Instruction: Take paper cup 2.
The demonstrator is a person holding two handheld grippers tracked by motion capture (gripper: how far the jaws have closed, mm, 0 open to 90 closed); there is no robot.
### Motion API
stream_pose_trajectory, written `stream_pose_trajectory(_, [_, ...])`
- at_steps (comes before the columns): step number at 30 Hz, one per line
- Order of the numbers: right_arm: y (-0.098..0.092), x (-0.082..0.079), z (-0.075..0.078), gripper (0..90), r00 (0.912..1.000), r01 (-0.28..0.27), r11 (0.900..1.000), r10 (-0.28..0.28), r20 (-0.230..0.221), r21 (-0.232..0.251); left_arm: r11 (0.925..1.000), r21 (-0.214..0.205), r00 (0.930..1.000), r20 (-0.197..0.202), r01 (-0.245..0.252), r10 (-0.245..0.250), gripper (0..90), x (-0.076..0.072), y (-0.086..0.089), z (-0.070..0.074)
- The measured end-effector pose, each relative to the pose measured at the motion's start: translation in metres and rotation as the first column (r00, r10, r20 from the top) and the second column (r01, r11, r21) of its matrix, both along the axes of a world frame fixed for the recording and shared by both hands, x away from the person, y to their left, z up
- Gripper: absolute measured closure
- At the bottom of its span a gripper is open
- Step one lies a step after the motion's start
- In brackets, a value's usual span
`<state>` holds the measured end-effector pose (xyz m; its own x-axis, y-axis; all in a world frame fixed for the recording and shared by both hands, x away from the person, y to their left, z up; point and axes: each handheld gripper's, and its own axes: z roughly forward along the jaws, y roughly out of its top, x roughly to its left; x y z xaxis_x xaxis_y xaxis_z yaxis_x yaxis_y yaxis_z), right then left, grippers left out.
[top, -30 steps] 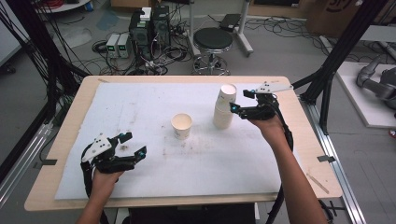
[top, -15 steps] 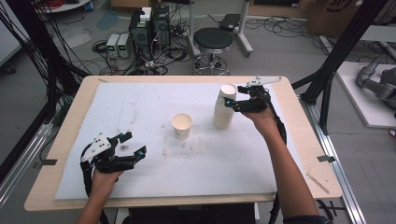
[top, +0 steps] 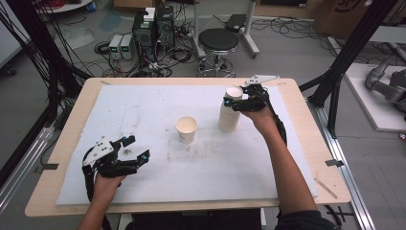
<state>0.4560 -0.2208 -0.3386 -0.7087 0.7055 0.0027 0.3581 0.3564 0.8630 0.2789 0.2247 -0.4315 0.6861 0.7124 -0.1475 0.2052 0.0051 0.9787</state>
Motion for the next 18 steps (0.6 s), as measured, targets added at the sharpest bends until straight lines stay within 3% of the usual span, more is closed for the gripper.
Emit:
stream_pose_trajectory(8, [0.0038,0.0028,0.0028,32.4,0.9999,-0.015,0.9998,0.015,0.005,-0.013,1.0000,0.002,1.0000,-0.007,-0.001,0.001,15.7,0.0008,0.0000,-0.0006])
stream_pose_trajectory(18, [0.0030,0.0029,0.0054,33.3,0.9999,-0.010,0.9998,0.010,0.005,-0.016,1.0000,0.002,1.0000,-0.008,0.001,-0.001,15.7,0.0013,-0.0001,-0.0009])
